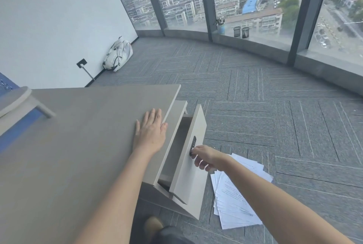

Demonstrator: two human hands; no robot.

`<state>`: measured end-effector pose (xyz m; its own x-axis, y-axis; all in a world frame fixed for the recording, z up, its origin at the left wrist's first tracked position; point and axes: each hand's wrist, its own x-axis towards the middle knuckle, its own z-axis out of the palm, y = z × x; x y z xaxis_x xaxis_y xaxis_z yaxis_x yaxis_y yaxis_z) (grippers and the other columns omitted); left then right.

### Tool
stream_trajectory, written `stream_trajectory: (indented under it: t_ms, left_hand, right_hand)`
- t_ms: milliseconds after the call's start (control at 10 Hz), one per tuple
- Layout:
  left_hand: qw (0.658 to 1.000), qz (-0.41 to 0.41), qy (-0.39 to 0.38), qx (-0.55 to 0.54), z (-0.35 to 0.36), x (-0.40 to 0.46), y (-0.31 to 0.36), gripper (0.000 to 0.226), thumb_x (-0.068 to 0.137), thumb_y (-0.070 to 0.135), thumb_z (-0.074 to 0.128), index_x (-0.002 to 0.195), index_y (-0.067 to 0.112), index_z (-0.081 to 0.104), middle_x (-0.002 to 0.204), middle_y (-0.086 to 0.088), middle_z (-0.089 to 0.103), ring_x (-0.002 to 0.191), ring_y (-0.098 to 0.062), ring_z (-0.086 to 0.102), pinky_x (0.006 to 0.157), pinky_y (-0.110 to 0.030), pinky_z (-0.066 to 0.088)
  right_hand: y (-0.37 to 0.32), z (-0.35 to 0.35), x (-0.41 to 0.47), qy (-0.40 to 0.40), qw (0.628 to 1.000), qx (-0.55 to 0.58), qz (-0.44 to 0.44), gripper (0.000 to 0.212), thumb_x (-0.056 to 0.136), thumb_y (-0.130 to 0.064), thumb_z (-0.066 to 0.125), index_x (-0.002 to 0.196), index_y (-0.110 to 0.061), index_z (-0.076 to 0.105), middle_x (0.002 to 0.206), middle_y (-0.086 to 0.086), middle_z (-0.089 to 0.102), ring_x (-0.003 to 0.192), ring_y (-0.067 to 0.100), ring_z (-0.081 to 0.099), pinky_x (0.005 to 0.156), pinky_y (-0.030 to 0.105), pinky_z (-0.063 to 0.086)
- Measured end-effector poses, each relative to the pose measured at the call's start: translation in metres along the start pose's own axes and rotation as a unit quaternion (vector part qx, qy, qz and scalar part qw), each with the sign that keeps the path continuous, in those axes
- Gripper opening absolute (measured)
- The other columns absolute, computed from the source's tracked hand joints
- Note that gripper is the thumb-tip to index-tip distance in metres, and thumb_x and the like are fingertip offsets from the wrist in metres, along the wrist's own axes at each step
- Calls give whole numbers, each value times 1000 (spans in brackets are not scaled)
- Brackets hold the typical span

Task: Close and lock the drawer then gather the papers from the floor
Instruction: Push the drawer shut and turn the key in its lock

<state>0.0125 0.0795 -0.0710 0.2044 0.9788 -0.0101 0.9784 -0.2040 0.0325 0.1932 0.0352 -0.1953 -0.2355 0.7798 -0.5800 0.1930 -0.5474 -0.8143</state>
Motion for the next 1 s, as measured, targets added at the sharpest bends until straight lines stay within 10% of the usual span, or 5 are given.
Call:
stream_trajectory:
  t_ms: [1000]
  left_hand:
    - [1000, 3, 9, 8, 4, 2, 0, 60, 105, 38, 23, 159, 19, 6, 169, -3, 4, 156, -23, 1, 123, -53, 3]
  right_hand:
    - [-27, 49, 46, -5, 1000, 8, 2, 28, 95, -14, 28, 69, -19, 38, 58, -2, 29, 42, 13, 21, 42, 16, 13]
